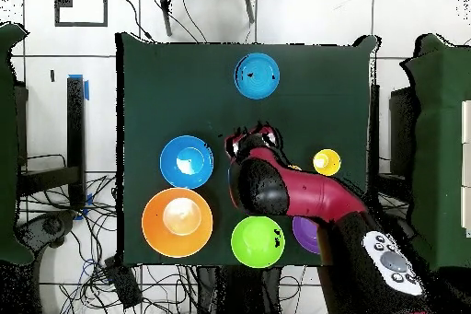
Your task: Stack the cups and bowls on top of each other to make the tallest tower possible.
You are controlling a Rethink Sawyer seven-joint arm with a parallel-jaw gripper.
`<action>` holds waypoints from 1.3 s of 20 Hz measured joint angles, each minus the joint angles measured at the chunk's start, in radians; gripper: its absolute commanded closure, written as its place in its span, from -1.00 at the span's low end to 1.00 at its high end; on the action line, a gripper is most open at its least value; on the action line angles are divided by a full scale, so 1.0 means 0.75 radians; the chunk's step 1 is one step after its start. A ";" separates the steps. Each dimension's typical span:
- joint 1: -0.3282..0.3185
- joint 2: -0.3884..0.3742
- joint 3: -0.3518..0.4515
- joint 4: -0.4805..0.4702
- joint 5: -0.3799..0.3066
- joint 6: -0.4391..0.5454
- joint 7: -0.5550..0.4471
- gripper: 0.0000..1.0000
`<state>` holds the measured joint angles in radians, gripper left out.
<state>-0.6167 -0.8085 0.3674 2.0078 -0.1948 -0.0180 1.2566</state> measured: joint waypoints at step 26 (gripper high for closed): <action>0.074 0.250 0.001 0.045 -0.003 -0.093 0.273 -1.00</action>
<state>-0.5613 -0.6208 0.3681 2.0415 -0.1968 -0.0876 1.4615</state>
